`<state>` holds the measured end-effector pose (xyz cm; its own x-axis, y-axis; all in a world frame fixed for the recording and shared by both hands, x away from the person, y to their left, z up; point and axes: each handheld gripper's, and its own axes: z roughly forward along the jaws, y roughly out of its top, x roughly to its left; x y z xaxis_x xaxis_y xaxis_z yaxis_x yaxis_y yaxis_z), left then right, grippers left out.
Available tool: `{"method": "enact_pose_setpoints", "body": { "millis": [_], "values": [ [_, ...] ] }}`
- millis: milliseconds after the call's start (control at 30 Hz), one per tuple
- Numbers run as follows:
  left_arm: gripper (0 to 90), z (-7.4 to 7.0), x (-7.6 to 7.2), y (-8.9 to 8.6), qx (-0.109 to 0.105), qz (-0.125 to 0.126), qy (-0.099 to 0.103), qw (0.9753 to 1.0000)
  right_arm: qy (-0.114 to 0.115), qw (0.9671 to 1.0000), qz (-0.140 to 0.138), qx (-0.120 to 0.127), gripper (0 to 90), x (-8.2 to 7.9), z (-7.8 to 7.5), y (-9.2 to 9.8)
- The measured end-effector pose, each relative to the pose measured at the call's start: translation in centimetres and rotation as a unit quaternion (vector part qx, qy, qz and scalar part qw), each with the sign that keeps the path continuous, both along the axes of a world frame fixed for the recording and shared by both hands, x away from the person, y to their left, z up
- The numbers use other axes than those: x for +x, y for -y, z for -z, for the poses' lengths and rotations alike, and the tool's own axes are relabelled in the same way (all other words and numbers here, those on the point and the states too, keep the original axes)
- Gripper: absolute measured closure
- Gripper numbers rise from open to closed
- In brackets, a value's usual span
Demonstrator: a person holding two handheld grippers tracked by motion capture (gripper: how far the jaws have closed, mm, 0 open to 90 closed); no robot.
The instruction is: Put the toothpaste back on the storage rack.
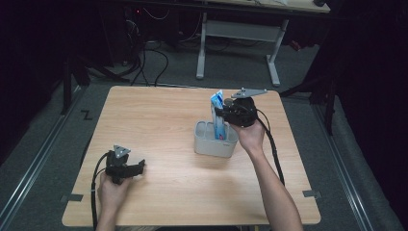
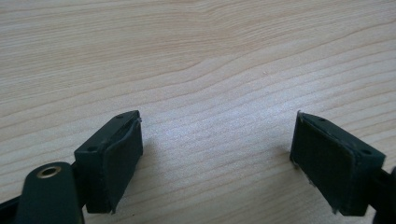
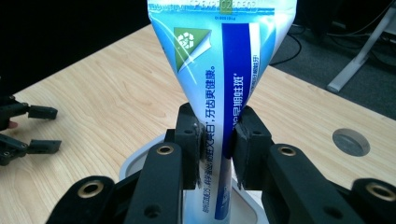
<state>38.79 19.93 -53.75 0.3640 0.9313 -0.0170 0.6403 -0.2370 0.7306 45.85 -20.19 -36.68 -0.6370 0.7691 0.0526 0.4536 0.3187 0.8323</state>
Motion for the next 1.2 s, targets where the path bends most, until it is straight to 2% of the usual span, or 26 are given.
{"method": "enact_pose_setpoints", "body": {
  "millis": [400,700,1200],
  "values": [
    [17.2,0.0,0.0,0.0,0.0,0.0,0.0,1.0,-0.019,0.9996,0.001,-0.022,73.8,0.2,1.9,-0.2],
    [17.2,0.0,0.0,0.0,0.0,0.0,0.0,1.0,-0.036,0.999,0.001,-0.027,73.6,0.3,3.2,-0.3],
    [17.2,0.0,0.0,0.0,0.0,0.0,0.0,1.0,-0.048,0.9983,-0.009,-0.033,72.9,0.4,4.0,-0.9]
  ]
}}
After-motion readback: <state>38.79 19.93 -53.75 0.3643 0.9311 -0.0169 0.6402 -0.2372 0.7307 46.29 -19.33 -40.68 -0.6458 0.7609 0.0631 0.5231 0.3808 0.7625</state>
